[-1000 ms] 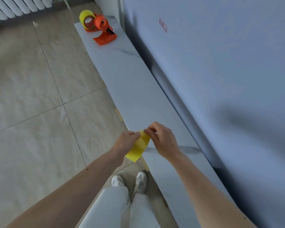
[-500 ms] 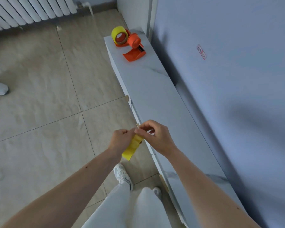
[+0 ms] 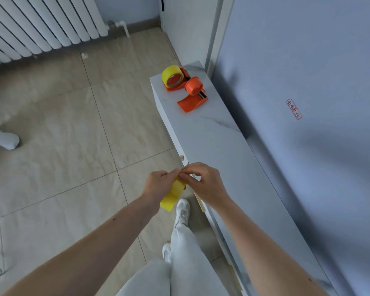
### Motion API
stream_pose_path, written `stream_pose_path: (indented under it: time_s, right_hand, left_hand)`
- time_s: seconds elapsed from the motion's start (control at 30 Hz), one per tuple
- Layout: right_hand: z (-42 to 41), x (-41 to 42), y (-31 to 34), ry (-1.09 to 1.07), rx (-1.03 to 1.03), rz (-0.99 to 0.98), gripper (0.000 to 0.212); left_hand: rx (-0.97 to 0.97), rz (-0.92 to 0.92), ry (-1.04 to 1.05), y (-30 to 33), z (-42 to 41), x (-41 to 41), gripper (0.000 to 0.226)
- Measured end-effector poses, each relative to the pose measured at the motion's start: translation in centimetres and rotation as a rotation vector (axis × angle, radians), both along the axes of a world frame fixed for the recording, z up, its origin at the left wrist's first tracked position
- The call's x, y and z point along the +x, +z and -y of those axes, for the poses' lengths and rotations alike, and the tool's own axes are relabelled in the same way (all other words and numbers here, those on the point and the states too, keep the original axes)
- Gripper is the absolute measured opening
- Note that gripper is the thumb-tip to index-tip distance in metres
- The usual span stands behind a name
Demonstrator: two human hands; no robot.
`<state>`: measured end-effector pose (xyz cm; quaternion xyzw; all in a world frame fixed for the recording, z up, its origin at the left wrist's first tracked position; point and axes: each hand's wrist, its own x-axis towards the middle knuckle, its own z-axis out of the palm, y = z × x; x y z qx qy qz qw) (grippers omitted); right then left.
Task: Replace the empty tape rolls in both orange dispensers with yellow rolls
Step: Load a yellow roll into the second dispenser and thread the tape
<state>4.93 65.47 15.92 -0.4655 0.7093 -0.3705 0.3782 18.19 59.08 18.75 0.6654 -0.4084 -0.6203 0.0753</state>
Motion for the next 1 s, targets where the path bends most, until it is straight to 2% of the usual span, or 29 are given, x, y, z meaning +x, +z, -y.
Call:
stream_pose_path:
  time_s: [0.17,0.27,0.4,0.53,0.6,0.67,0.77,0.93,1.0]
  right_hand:
    - [6.4,-1.3,0.0,-0.023,-0.001,-0.016,0.014]
    - [9.9,-1.8,0.4,-0.021,0.126,0.012,0.026]
    - [14.5,-1.7,0.2,0.047,0.271,-0.015,0.074]
    - [18.6,-1.4,-1.3,-0.051,0.28,0.091,0.114]
    - [20.5,-1.6,-2.2,-0.087,0.285,0.063,0.127]
    - [22.2,-2.0,-3.0,-0.141,0.266,0.0,0.127]
    - [24.3,-3.3,-4.1,-0.262,0.214,-0.069,0.116]
    - [27.1,-7.6,-6.6,-0.56,0.25,-0.087,0.104]
    - [28.1,-9.9,-8.1,-0.648,0.269,-0.104,0.105]
  left_hand:
    - [0.028,0.021,-0.046,-0.2,7.2,-2.0,0.034]
    - [0.094,0.03,-0.068,-0.9,11.9,-3.3,0.042]
    - [0.197,-0.028,-0.151,-2.1,18.5,-4.3,0.058]
    - [0.31,-0.132,-0.231,-2.8,24.8,-5.8,0.062]
    - [0.376,-0.167,-0.271,-2.8,27.4,-7.1,0.064]
    - [0.388,-0.155,-0.352,-3.2,29.7,-8.5,0.065]
    - [0.371,-0.171,-0.466,-4.2,32.3,-10.7,0.076]
    - [0.12,-0.004,-0.69,-6.9,36.7,-15.0,0.074]
    - [0.078,-0.022,-0.706,-8.2,38.2,-16.5,0.074]
